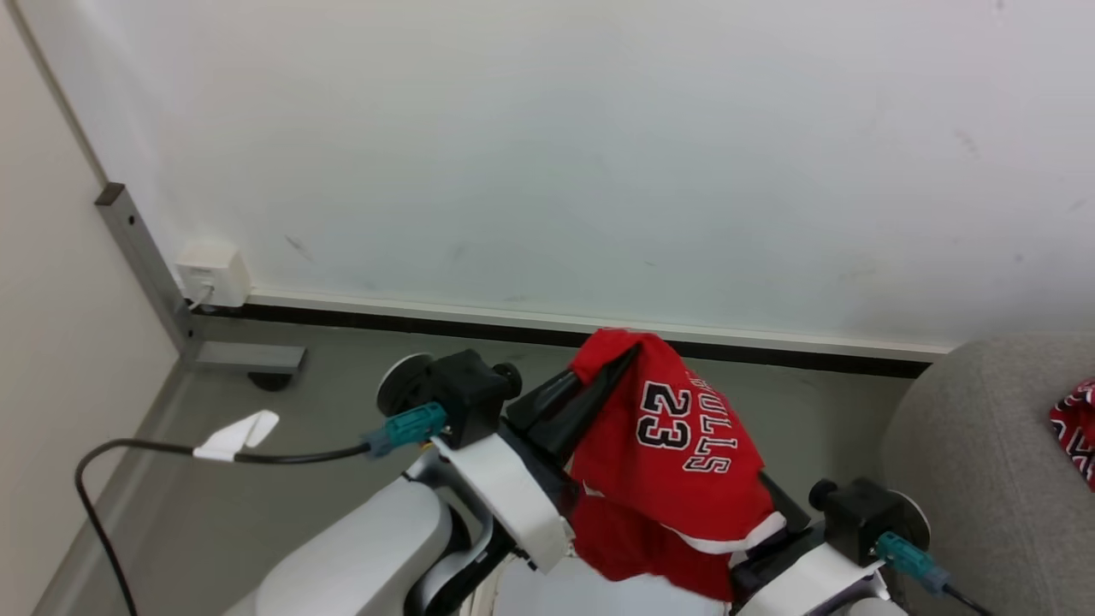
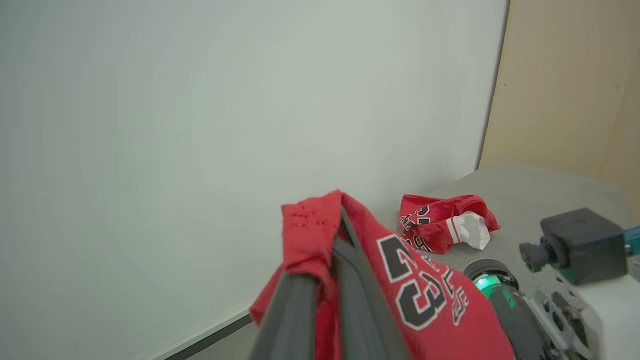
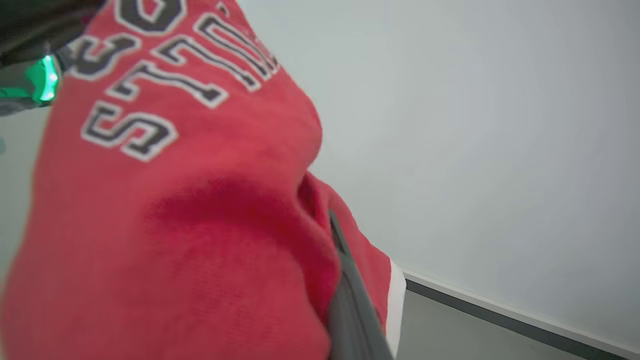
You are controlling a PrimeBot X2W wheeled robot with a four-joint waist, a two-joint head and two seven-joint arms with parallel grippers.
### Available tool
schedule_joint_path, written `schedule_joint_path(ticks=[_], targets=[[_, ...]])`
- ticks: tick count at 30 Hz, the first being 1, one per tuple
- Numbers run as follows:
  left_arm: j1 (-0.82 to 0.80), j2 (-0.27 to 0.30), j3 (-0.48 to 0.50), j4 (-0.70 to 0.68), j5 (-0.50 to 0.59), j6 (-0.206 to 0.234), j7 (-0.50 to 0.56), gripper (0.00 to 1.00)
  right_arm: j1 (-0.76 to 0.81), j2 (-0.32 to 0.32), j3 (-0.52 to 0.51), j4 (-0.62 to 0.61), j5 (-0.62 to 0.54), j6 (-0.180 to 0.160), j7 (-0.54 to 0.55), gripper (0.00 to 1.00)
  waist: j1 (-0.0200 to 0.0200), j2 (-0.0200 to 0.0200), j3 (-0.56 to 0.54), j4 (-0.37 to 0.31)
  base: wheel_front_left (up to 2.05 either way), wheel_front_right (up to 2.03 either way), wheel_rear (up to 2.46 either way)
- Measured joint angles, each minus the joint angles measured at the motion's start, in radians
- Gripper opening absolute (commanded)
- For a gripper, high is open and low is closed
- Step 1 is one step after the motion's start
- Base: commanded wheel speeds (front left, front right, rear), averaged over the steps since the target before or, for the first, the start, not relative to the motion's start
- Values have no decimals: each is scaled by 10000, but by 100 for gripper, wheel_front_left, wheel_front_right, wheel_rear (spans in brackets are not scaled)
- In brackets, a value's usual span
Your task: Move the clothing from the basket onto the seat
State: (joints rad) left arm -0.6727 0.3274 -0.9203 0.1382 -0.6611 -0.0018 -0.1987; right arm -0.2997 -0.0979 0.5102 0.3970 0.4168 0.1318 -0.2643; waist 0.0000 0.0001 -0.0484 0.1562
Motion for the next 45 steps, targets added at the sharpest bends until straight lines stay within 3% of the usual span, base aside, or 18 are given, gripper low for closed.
schedule_joint_path(ticks=[2, 3, 4, 5, 14, 27, 45], targets=[[136, 73, 2, 56, -2, 27, -8, 0, -10, -6, -174, -146, -25, 0, 0, 0, 0, 0, 22, -131, 0, 0, 0], [219, 94, -10, 71, -23, 31, -10, 25, -12, -13, -257, -217, -33, 0, 0, 0, 0, 0, 38, -206, 0, 0, 0], [293, 107, -2, 77, -96, 40, -21, 75, -16, -31, -349, -286, -54, 0, 0, 0, 0, 0, 53, -284, 0, 0, 0], [362, 113, 2, 69, -201, 40, -40, 100, -17, -50, -456, -376, -90, 0, 0, 0, 0, 0, 70, -367, 0, 0, 0], [880, 96, -182, -58, -357, 25, -151, 100, -10, -167, -1739, -1103, -161, 0, -2, 0, 0, 0, 263, -1306, 0, 0, 0], [1350, 228, -40, 0, -155, -25, -548, 100, 1, -456, -3551, -2146, -600, 0, -2, 0, 0, 0, 789, -3257, 0, 0, 0], [1624, -65, 151, 336, 848, -230, -652, 100, 766, -825, -3900, -2550, -936, 0, 0, 0, 1, 0, 1178, -5793, 0, 0, 0]])
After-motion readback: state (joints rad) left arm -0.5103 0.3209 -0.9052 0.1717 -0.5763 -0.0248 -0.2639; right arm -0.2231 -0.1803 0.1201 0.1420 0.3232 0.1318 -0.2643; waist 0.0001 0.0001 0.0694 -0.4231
